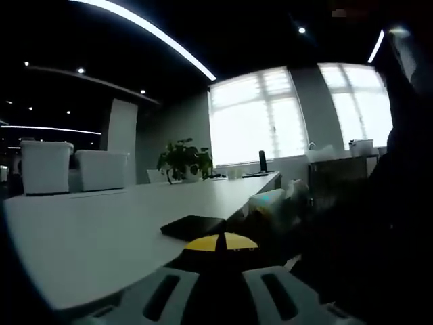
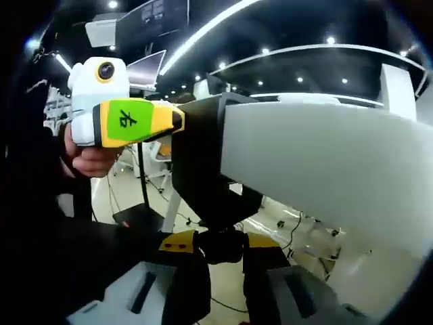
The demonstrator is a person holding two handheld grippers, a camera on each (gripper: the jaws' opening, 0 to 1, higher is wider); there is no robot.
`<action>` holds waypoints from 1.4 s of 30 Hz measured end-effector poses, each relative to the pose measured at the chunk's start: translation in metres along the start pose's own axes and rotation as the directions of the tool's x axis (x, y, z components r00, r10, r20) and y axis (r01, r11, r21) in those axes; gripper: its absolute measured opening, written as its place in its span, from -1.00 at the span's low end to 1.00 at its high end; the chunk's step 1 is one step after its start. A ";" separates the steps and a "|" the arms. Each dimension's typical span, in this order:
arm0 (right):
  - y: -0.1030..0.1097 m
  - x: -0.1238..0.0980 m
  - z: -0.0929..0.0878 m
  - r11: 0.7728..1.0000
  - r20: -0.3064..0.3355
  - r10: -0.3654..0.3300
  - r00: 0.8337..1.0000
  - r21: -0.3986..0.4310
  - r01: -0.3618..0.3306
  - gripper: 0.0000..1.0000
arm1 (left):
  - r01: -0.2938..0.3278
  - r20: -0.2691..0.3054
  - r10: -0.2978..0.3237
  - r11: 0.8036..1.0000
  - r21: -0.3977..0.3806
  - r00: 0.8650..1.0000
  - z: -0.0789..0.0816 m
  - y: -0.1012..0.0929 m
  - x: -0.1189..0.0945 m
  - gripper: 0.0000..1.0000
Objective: Clamp the fixed fixture on the desktop, loosen the retaining clip, secure it to the edge of the desk, and tighten the retaining clip.
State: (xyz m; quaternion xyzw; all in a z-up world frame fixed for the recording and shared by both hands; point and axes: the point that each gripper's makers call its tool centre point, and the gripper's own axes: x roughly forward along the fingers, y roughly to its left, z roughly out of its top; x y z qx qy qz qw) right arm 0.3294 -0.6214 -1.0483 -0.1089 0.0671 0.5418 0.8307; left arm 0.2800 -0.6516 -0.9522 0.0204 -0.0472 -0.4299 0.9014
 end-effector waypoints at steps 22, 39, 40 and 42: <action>-0.008 -0.027 -0.009 0.794 0.000 -0.580 0.814 0.224 0.566 -0.23 | -0.002 0.001 0.002 1.000 -0.029 1.000 -0.001 0.000 0.002 -0.99; -0.012 -0.014 -0.012 0.692 -0.104 -0.684 0.722 0.224 0.687 -0.50 | -0.004 -0.004 0.003 0.999 -0.051 1.000 -0.002 0.000 0.001 -0.99; -0.014 -0.015 -0.013 0.693 -0.105 -0.682 0.724 0.222 0.686 -0.51 | -0.004 -0.004 0.004 0.999 -0.050 1.000 -0.002 0.000 0.001 -0.99; -0.012 -0.014 -0.012 0.709 -0.103 -0.659 0.745 0.246 0.661 -0.51 | -0.004 -0.004 0.003 0.999 -0.050 1.000 -0.002 0.000 0.001 -0.99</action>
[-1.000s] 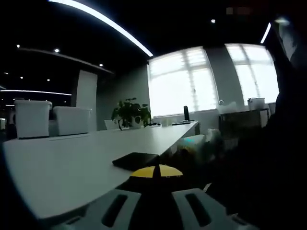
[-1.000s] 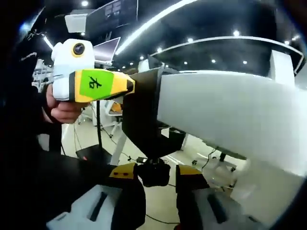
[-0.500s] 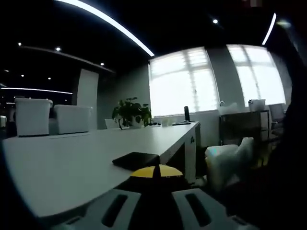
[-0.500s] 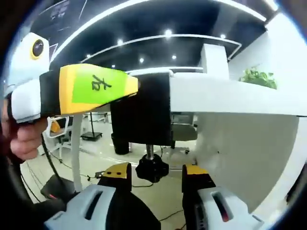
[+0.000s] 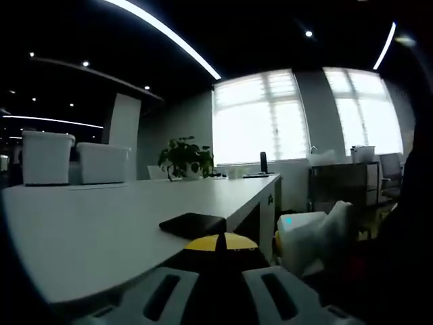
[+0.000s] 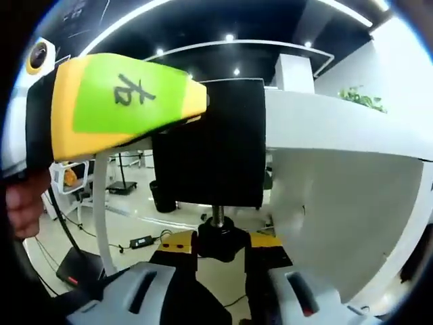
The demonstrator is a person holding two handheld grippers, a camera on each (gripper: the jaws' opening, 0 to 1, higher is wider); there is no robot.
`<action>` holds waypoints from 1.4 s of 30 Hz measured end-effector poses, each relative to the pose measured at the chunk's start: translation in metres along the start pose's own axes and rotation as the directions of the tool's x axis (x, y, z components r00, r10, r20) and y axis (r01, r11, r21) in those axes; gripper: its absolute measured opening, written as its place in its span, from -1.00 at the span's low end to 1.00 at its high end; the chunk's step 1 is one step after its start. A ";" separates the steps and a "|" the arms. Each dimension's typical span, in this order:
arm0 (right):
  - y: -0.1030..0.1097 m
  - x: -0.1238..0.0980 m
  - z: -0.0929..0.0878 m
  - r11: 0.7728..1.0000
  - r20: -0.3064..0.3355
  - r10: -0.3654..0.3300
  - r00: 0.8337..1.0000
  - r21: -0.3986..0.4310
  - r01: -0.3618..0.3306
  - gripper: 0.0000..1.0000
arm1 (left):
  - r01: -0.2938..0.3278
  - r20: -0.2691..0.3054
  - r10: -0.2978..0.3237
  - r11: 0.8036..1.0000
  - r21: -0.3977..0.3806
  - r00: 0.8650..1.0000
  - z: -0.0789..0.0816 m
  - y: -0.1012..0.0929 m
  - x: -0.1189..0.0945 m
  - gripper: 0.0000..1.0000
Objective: Clamp the fixed fixture on the desktop, loosen the retaining clip, secure it to the edge of the desk, and tighten the retaining clip.
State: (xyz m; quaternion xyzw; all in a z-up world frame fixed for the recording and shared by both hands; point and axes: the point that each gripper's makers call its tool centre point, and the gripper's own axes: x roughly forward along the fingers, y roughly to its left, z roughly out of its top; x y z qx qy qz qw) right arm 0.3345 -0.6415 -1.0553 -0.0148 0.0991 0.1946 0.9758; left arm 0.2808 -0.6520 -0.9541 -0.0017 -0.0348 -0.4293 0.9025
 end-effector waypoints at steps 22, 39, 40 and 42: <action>0.015 0.010 0.001 0.742 -0.085 0.630 0.772 -0.227 -0.630 -0.52 | 0.009 -0.019 -0.009 1.000 0.030 1.000 -0.003 -0.002 0.004 -0.99; 0.004 0.001 -0.006 0.863 -0.013 0.474 0.881 -0.192 -0.467 -0.42 | 0.020 -0.022 -0.019 0.999 0.045 1.000 -0.003 -0.003 0.005 -0.99; 0.003 -0.002 -0.007 0.887 -0.004 0.431 0.902 -0.182 -0.424 -0.36 | 0.020 -0.022 -0.019 0.999 0.049 1.000 -0.003 -0.003 0.005 -0.99; 0.004 -0.007 -0.007 0.939 0.021 0.336 0.942 -0.090 -0.333 -0.30 | 0.031 -0.019 -0.030 0.998 0.048 0.999 -0.003 -0.003 0.005 -0.99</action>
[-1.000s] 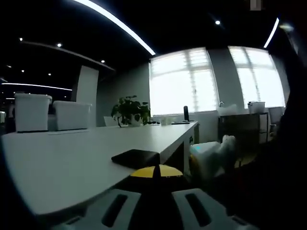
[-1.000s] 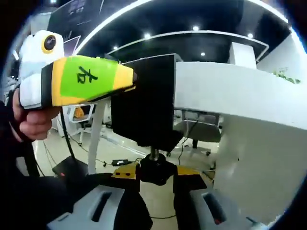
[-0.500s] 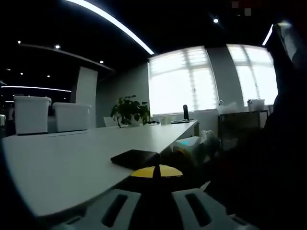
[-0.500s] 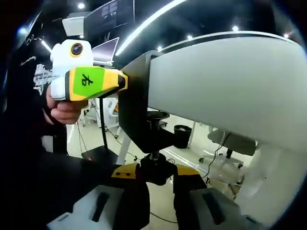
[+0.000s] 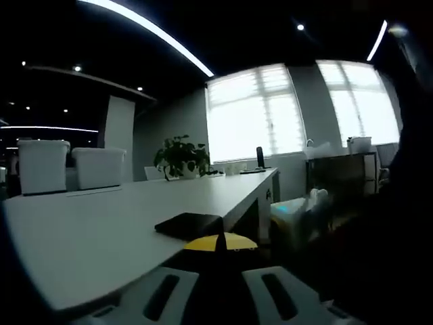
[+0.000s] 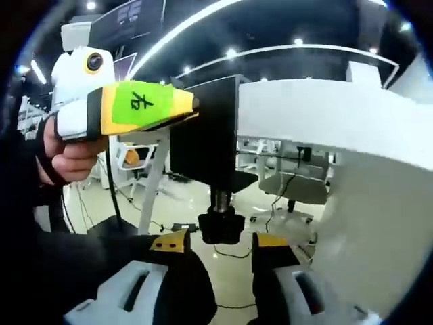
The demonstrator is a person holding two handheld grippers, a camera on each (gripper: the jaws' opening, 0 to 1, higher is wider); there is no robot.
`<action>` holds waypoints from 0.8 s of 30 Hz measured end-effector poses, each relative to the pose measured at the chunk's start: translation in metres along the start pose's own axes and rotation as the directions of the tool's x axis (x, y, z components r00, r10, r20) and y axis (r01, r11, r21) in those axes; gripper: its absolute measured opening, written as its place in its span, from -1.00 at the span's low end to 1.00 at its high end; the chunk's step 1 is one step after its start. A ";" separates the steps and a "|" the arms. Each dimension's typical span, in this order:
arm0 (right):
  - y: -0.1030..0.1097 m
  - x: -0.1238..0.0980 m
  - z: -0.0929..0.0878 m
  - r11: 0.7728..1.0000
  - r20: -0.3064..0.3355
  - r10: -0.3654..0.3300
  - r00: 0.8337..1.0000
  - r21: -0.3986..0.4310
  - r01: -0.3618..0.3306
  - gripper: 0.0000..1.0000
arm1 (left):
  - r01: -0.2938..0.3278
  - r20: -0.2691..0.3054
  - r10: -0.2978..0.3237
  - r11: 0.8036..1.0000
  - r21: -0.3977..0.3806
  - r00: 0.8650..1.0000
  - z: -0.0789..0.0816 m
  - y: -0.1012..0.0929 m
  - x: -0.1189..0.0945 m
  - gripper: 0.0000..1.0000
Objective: Clamp the fixed fixture on the desktop, loosen the retaining clip, secure it to the edge of the desk, and tighten the retaining clip.
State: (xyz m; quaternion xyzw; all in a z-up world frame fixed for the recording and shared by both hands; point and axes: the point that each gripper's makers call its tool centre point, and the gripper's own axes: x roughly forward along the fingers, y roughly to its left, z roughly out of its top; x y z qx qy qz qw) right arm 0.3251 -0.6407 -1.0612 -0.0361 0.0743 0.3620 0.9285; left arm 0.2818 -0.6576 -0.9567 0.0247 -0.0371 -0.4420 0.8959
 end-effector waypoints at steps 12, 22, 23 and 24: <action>-0.002 0.006 0.012 0.934 -0.004 -0.356 0.934 0.020 0.356 -0.13 | 0.007 0.001 -0.007 0.999 -0.034 1.000 0.000 0.000 -0.001 -0.99; -0.016 0.008 0.012 0.915 -0.004 -0.402 0.915 0.015 0.402 -0.48 | 0.011 0.009 -0.011 0.999 -0.039 1.000 0.000 -0.001 0.000 -0.99; -0.017 0.008 0.013 0.915 -0.003 -0.404 0.915 -0.008 0.404 -0.48 | 0.013 0.007 -0.012 0.999 -0.037 1.000 0.000 -0.002 0.000 -0.99; -0.017 0.008 0.013 0.918 -0.002 -0.397 0.918 -0.013 0.397 -0.49 | 0.014 0.004 -0.014 0.999 -0.034 1.000 0.000 -0.003 0.000 -0.99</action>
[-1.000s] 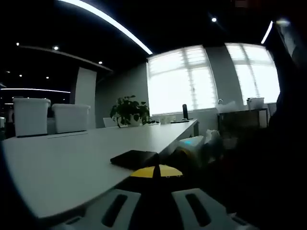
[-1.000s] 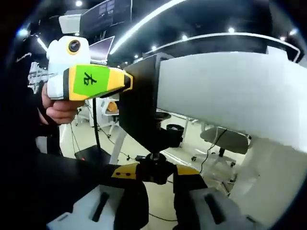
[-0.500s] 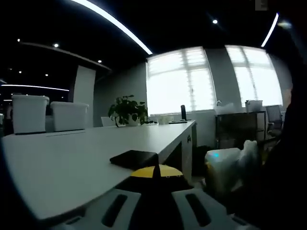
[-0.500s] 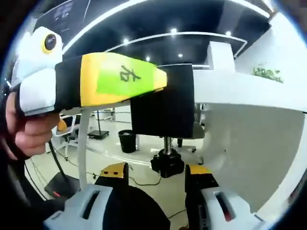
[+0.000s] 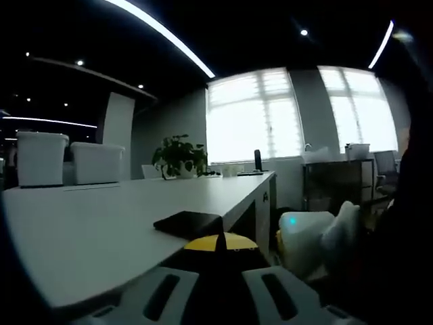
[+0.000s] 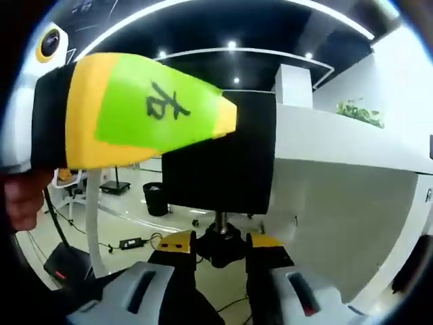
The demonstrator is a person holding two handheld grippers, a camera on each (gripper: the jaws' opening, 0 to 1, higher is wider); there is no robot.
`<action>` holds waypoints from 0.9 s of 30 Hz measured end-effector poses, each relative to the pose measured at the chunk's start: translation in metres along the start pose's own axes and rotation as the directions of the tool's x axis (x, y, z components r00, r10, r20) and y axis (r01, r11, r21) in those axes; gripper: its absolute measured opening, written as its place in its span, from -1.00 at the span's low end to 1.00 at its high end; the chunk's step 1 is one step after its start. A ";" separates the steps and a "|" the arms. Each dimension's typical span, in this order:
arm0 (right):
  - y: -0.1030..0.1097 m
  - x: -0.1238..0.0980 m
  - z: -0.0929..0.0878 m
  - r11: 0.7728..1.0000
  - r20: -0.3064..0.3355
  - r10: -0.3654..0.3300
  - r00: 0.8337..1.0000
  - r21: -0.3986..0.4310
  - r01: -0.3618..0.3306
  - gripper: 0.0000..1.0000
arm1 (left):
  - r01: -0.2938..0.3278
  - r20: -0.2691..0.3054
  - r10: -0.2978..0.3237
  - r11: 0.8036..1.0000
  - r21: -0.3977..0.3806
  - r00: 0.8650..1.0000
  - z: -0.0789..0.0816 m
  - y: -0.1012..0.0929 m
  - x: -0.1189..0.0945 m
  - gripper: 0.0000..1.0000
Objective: Clamp the fixed fixture on the desktop, loosen the retaining clip, secure it to the edge of the desk, and tighten the retaining clip.
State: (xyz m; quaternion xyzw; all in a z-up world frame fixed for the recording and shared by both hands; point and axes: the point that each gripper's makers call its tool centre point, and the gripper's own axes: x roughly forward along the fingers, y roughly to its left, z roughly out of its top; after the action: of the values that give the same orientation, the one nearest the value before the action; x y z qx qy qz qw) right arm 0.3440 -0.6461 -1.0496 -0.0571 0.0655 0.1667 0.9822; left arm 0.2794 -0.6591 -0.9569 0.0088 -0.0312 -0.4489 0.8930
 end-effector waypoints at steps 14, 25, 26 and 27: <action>0.017 -0.003 0.003 0.905 0.013 0.421 0.907 -0.078 -0.419 -0.50 | -0.004 -0.007 0.004 1.000 0.000 1.000 0.001 -0.003 0.000 -0.99; 0.027 -0.005 0.004 0.734 -0.013 0.671 0.742 -0.130 -0.666 -0.50 | -0.007 -0.008 0.007 1.000 0.003 1.000 0.000 -0.002 0.001 -0.99; 0.028 -0.005 0.004 0.727 -0.014 0.678 0.735 -0.133 -0.674 -0.50 | -0.007 -0.009 0.007 1.000 0.006 1.000 0.000 -0.002 0.001 -0.99; 0.027 -0.005 0.003 0.722 -0.015 0.684 0.730 -0.134 -0.679 -0.50 | -0.007 -0.010 0.007 1.000 0.010 1.000 -0.001 -0.002 0.001 -0.99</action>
State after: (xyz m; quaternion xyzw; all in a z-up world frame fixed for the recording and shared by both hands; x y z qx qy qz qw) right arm 0.3308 -0.6222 -1.0480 -0.0900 0.0533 0.5205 0.8474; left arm 0.2789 -0.6613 -0.9579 0.0155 -0.0288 -0.4457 0.8946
